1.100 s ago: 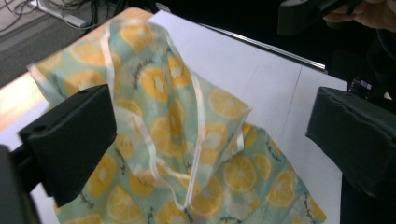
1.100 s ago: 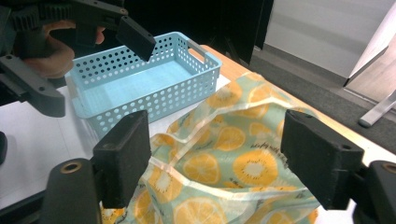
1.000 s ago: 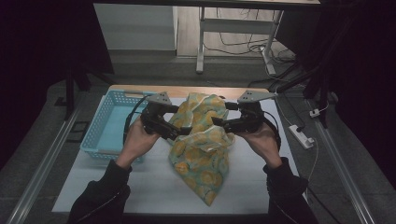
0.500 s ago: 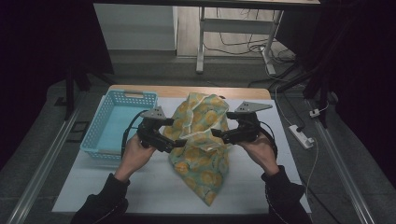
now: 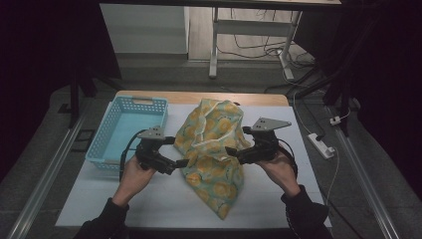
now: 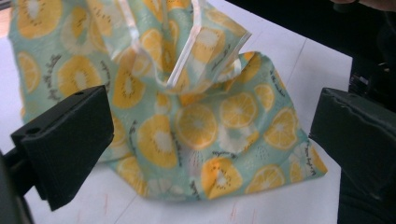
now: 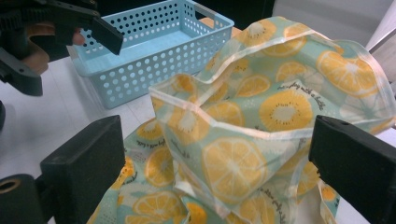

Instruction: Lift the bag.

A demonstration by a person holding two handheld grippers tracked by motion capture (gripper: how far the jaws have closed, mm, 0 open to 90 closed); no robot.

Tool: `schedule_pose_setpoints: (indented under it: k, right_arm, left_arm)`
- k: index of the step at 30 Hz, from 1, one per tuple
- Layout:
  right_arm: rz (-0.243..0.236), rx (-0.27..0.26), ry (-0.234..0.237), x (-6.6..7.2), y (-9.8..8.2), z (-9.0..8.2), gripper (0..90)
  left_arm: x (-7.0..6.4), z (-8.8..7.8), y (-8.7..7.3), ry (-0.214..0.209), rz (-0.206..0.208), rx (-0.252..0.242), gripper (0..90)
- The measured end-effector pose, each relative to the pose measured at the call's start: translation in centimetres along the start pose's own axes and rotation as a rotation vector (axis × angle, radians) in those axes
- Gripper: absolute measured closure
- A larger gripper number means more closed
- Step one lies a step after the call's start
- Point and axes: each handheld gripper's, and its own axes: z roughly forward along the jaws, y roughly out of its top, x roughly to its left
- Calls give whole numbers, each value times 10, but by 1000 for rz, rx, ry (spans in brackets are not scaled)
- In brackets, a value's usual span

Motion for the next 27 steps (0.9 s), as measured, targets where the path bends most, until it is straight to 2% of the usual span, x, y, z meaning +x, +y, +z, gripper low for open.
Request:
schedule_pose_setpoints:
  k: [10,13,22,27]
  right_arm:
    - [-2,-5,-3,5,-13,-10,29]
    - [-14,13,-3,8,-17,-11,6]
    - [-29,12,-37,18,-32,-27,0]
    - [-11,11,-58,18,-45,-40,0]
  left_arm:
    - [-9,-15,-16,19,-17,-13,0]
    - [-12,-20,-21,24,-25,-14,0]
    - [-18,-33,-41,55,-42,-23,0]
    - [-19,-43,-55,79,-64,-31,0]
